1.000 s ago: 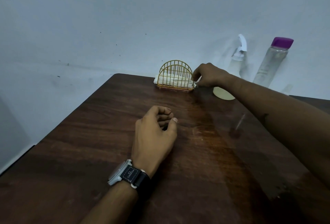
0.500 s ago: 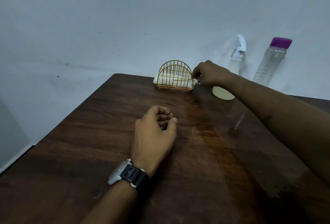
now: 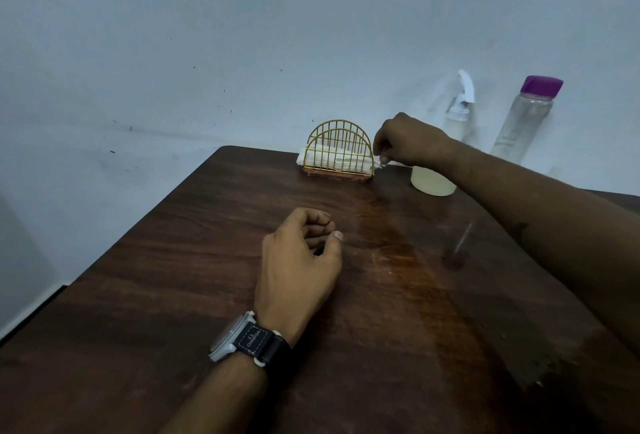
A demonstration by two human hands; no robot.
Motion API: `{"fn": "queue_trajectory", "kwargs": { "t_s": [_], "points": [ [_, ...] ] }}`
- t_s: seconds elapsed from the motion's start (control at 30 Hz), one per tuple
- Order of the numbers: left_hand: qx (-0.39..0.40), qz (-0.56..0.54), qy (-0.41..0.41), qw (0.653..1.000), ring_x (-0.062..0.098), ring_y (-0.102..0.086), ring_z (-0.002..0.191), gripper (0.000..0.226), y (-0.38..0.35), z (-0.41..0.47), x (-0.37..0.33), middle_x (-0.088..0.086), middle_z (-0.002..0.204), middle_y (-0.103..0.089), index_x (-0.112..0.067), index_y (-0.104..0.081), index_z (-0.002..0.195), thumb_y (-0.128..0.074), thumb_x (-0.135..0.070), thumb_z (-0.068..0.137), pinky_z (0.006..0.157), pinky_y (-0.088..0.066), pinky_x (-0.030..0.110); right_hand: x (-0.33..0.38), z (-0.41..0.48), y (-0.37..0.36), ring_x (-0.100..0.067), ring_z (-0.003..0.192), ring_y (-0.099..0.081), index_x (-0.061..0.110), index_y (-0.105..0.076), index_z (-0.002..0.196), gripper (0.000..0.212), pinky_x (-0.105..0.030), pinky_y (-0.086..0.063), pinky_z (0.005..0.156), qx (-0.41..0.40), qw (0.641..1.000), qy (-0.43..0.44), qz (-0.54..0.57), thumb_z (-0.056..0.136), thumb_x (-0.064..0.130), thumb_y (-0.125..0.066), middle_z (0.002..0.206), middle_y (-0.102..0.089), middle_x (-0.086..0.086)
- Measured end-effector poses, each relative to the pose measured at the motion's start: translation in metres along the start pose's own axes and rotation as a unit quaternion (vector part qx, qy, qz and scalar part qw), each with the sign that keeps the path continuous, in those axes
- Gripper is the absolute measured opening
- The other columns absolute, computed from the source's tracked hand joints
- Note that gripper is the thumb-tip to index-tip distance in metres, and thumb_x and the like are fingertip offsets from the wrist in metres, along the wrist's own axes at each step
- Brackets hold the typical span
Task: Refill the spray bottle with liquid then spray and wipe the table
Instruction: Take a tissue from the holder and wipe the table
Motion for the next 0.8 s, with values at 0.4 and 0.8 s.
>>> {"fn": "queue_trajectory", "kwargs": {
  "t_s": [0.4,0.8],
  "points": [
    [-0.003,-0.001,-0.004,1.0,-0.011,-0.071,0.085,0.014,-0.001,0.001,0.002,-0.015,0.092,-0.075,-0.025,-0.07,0.101,-0.078,-0.02,0.09,0.074,-0.057,0.01,-0.003,-0.007,-0.009,-0.033,0.102,-0.069,0.012,-0.075,0.116,0.029,-0.039,-0.055,0.077,-0.005,0.997,-0.01,-0.079,0.089,0.005,-0.072,0.117,-0.068,-0.014],
    [0.005,0.008,-0.006,1.0,-0.013,-0.069,0.087,0.015,-0.002,0.001,0.002,-0.016,0.093,-0.075,-0.026,-0.07,0.102,-0.078,-0.022,0.09,0.074,-0.055,0.007,0.003,-0.023,0.083,-0.031,0.11,-0.067,0.003,-0.076,0.111,0.03,-0.038,-0.056,0.091,-0.208,0.974,-0.071,0.061,0.091,0.006,-0.054,0.115,-0.075,-0.014]
  ]
}}
Point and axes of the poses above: each hand's wrist, its own z-axis towards the middle knuckle, its own y-axis out of the back of the hand, x = y × z, the point moved 10 cm from there along z, towards the middle knuckle
